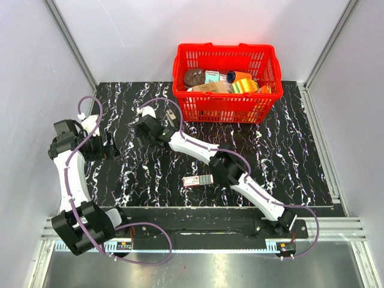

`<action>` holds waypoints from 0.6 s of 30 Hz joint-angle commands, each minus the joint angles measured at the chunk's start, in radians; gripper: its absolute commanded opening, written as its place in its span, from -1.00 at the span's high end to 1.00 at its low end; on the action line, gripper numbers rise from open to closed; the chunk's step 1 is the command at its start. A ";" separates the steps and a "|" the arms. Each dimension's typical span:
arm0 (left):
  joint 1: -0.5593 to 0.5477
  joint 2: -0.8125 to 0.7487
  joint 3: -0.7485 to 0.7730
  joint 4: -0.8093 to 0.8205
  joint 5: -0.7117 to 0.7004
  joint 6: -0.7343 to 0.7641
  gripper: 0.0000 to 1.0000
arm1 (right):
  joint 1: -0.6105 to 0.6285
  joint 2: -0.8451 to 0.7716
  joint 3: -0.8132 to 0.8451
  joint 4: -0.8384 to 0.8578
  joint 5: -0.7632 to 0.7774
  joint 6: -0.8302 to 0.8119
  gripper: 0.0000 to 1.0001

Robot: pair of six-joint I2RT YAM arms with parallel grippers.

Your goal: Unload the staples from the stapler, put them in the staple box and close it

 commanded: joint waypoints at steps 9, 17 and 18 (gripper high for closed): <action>0.006 0.041 -0.018 0.055 0.040 0.013 -0.98 | -0.001 0.049 0.098 0.137 -0.009 -0.094 -0.44; 0.006 0.010 -0.022 0.056 0.030 0.025 -0.98 | -0.011 0.067 0.095 0.120 -0.021 -0.048 -0.21; 0.006 0.007 -0.025 0.055 0.030 0.028 -0.98 | -0.011 0.066 0.095 0.123 -0.021 -0.047 -0.16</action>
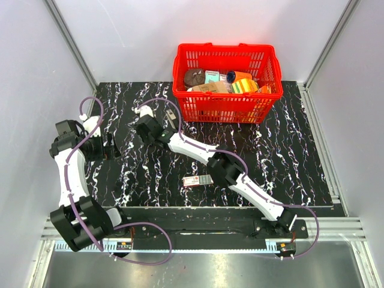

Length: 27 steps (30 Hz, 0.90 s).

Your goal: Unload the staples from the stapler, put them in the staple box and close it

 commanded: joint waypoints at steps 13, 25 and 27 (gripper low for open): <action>0.005 -0.084 -0.062 0.048 -0.012 0.058 -0.98 | 0.000 -0.155 -0.171 0.032 -0.015 0.073 0.50; 0.005 -0.150 -0.079 0.041 -0.015 0.079 -0.98 | 0.102 -0.520 -0.817 0.193 0.045 0.151 0.63; 0.005 -0.148 -0.077 0.041 -0.011 0.084 -0.98 | 0.131 -0.568 -0.892 0.201 0.046 0.180 0.62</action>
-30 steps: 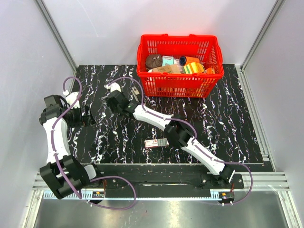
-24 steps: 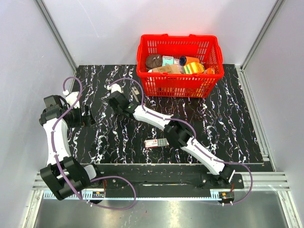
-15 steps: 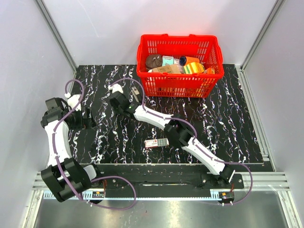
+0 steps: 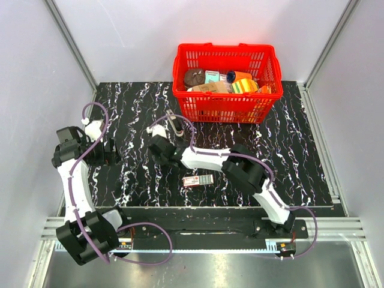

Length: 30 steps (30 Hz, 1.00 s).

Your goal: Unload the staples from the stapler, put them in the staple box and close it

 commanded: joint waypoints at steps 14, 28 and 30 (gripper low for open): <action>0.005 -0.018 0.001 0.024 0.011 0.027 -0.98 | 0.179 -0.054 0.021 -0.349 0.193 0.287 -0.36; 0.005 -0.029 -0.007 0.024 0.005 0.042 -0.98 | 0.180 -0.014 0.159 -0.352 0.236 0.246 -0.31; 0.005 -0.027 -0.006 0.024 0.008 0.041 -0.98 | 0.176 0.000 0.173 -0.354 0.233 0.241 -0.29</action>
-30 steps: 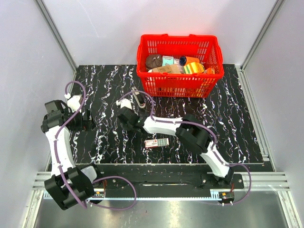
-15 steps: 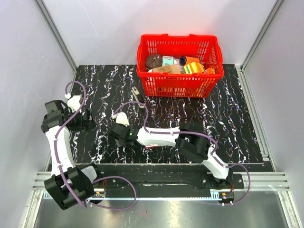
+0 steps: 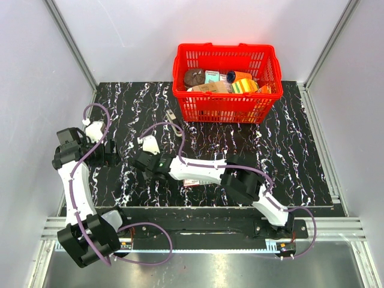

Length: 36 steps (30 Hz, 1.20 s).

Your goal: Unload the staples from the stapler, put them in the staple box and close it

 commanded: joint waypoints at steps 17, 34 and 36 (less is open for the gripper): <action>0.005 0.004 0.001 0.022 0.041 0.028 -0.98 | -0.036 0.017 0.061 0.029 0.014 0.010 0.71; -0.019 0.103 0.044 -0.096 0.469 0.312 -0.98 | -0.143 -0.245 -0.208 0.481 -0.200 0.220 0.99; -0.025 0.145 0.069 -0.155 0.527 0.381 -0.95 | -0.148 -0.271 -0.251 0.561 -0.213 0.237 0.99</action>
